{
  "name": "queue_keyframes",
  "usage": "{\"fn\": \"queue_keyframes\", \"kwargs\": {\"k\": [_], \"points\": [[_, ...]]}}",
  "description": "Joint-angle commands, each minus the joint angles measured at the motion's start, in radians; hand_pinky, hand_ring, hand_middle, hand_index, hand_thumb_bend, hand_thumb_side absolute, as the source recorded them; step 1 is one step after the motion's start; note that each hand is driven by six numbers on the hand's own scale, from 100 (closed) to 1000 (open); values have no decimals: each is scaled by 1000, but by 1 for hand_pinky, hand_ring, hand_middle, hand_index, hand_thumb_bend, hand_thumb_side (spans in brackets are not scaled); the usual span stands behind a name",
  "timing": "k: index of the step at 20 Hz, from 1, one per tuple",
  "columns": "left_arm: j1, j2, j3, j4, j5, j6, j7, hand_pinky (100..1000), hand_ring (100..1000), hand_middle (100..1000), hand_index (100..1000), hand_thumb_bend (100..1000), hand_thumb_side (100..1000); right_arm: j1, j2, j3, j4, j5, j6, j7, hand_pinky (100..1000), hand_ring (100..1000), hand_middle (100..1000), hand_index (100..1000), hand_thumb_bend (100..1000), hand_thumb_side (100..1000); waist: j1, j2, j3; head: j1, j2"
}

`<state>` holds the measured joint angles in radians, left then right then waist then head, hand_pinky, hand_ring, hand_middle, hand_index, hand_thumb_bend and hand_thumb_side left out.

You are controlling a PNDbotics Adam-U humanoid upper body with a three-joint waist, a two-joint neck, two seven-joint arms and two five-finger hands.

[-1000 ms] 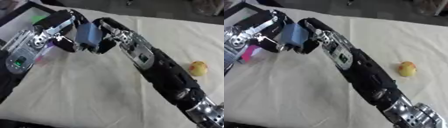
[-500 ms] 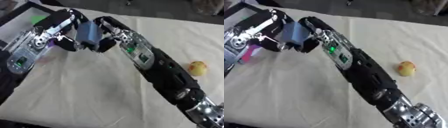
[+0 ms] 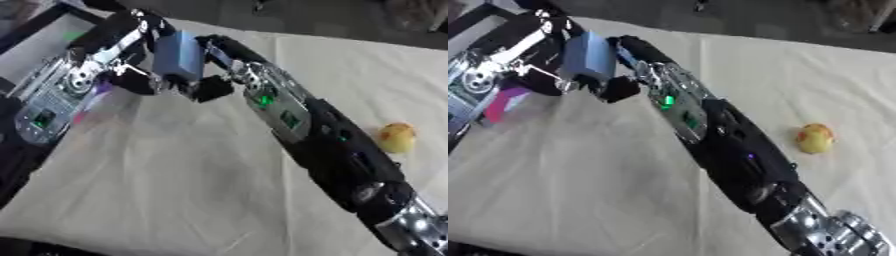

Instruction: Pick up the objects with one hand, pass them to the other hand, and then place them into the box on the other side of the table.

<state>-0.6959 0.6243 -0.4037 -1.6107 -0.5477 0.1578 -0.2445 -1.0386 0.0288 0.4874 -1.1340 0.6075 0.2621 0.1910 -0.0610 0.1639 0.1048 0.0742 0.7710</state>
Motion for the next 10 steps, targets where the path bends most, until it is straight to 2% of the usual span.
{"fn": "queue_keyframes", "kwargs": {"k": [1, 3, 4, 6, 10], "points": [[-3, 25, 3, 0, -13, -5, -1, 827, 533, 280, 398, 281, 100, -34, -19, -27, -35, 2, -4, 25, 824, 801, 807, 909, 216, 100, 15, -10, -2, 5, -1], [1, 28, 6, 5, -18, -5, 0, 827, 533, 279, 396, 288, 100, -34, -24, -32, -36, -9, -8, 45, 832, 806, 811, 911, 290, 100, 15, -10, -3, 5, -1], [3, 30, 8, 8, -20, -6, 0, 827, 534, 278, 396, 293, 100, -34, -28, -34, -36, -15, -9, 55, 837, 808, 813, 907, 359, 100, 16, -10, -4, 5, -1], [8, 35, 10, 13, -23, -7, 1, 827, 537, 278, 396, 299, 100, -34, -34, -41, -37, -27, -6, 65, 842, 805, 809, 897, 280, 100, 16, -10, -5, 5, -1], [17, 44, 14, 19, -27, -12, 0, 827, 541, 277, 395, 303, 100, -36, -47, -46, -47, -29, 6, 51, 856, 803, 809, 881, 338, 100, 16, -9, -7, 5, -1]]}}
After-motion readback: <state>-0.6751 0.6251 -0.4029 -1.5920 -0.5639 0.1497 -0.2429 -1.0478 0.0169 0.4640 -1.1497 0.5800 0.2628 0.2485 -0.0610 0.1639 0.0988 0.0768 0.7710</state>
